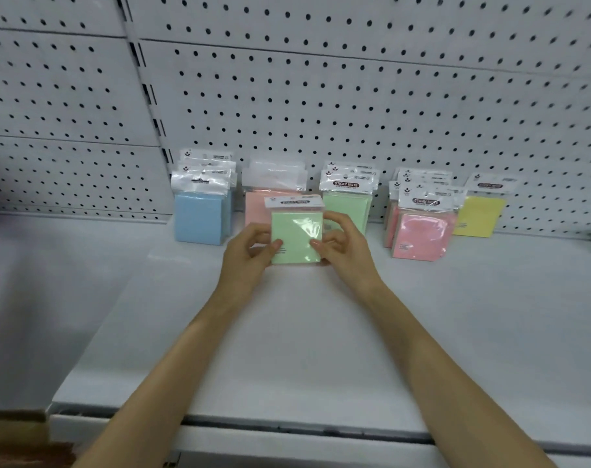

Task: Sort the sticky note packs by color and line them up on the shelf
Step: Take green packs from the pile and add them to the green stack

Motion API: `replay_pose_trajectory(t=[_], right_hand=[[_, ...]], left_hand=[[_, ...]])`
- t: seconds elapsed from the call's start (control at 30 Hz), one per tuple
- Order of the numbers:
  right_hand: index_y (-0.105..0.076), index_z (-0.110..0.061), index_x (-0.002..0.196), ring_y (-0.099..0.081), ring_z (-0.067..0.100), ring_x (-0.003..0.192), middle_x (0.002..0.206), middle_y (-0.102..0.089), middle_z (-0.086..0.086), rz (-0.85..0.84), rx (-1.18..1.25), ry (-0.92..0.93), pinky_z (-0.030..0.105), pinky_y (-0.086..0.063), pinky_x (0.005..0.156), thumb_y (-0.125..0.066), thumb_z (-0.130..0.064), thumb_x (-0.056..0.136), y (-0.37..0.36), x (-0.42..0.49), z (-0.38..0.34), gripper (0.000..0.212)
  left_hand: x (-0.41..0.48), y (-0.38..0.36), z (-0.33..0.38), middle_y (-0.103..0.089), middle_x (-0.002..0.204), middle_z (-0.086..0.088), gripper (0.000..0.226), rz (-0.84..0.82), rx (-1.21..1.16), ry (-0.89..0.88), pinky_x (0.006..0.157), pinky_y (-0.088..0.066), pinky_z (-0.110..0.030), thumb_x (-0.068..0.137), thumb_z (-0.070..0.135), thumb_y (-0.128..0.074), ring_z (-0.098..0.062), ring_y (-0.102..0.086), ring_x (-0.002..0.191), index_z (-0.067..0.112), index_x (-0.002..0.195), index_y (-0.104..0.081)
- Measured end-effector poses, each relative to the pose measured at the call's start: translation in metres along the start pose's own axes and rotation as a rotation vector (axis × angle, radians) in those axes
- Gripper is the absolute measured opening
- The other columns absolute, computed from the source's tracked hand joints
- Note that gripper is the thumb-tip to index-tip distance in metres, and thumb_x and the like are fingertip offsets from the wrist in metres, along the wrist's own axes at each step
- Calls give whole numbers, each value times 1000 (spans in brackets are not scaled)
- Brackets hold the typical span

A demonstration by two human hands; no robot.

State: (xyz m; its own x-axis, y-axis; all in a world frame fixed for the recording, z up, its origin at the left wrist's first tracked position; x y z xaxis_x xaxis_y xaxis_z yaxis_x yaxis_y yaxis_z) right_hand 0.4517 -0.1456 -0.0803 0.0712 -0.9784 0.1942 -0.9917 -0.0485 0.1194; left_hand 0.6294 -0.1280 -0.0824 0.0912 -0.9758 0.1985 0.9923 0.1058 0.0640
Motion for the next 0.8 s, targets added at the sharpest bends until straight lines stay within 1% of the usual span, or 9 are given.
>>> replay_pose_trajectory(t=[0.13, 0.2, 0.27, 0.33, 0.43, 0.6, 0.67, 0.73, 0.8], right_hand=[[-46, -40, 113, -53, 16, 70, 80, -49, 2, 130, -103, 27, 36, -55, 66, -60, 0, 86, 46, -2, 5, 50], [-44, -48, 110, -52, 18, 72, 81, -48, 0, 204, -152, 47, 37, -55, 70, -61, -1, 87, 62, -1, 6, 55], [-43, -51, 111, -49, 13, 69, 80, -48, -4, 256, -207, 54, 34, -52, 73, -61, -3, 87, 69, 2, 9, 57], [-43, -47, 119, -48, 10, 68, 82, -50, -7, 295, -245, 53, 33, -51, 77, -61, -4, 87, 71, 4, 10, 56], [-39, -40, 135, -49, 9, 71, 86, -52, -6, 332, -320, 54, 35, -51, 82, -60, -7, 88, 71, 7, 9, 61], [-19, -67, 127, -47, 8, 70, 79, -47, -10, 326, -453, 86, 41, -51, 77, -58, -9, 89, 67, 5, 3, 80], [-18, -62, 133, -48, 5, 70, 81, -48, -13, 336, -493, 84, 38, -51, 76, -58, -11, 90, 68, 3, 2, 78], [-22, -46, 142, -50, 3, 72, 85, -49, -15, 382, -496, 57, 35, -50, 77, -62, -11, 87, 73, 3, 3, 76], [-23, -35, 144, -55, 9, 81, 100, -55, -8, 435, -517, 23, 37, -50, 80, -68, -13, 83, 79, 4, 5, 78]], left_hand=[[13, -18, 1, -65, 90, 6, 28, -20, 236, -112, 72, -44, -7, 88, 8, -62, 6, -59, 74, 25, 110, -61], [15, -16, 2, -63, 99, 2, 31, 2, 282, -151, 79, -47, -13, 90, 11, -61, 3, -59, 83, 30, 114, -59], [15, -10, 1, -60, 106, -1, 34, 30, 309, -167, 85, -49, -23, 91, 11, -58, -9, -60, 92, 33, 116, -57], [15, -3, 1, -56, 113, -1, 36, 57, 358, -194, 87, -49, -29, 92, 11, -56, -16, -58, 98, 31, 122, -56], [17, 4, 0, -49, 120, 0, 39, 70, 538, -231, 89, -46, -31, 92, 15, -55, -17, -54, 105, 28, 130, -53], [20, 2, -4, -43, 124, -1, 43, 20, 596, -220, 92, -46, -35, 92, 19, -56, -18, -50, 109, 27, 134, -50], [19, -2, -4, -43, 126, -2, 42, 3, 611, -219, 90, -42, -28, 93, 19, -56, -15, -47, 110, 25, 134, -50], [19, -2, -3, -43, 128, -2, 42, 3, 620, -218, 89, -38, -24, 93, 19, -56, -14, -46, 111, 23, 134, -51], [21, -2, -2, -43, 128, -4, 41, 6, 624, -220, 90, -37, -22, 93, 18, -56, -15, -46, 113, 22, 133, -52]])
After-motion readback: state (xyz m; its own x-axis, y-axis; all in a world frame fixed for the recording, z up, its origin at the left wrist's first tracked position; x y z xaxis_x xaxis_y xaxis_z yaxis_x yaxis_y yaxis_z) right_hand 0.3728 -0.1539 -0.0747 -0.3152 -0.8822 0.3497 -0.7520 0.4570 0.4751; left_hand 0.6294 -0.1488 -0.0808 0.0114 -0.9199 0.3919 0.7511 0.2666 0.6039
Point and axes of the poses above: each hand's wrist, its own x-axis towards the middle knuckle, its own y-axis out of the back of the hand, z = x × y, the point moved 10 cm from there along x, towards the middle knuckle
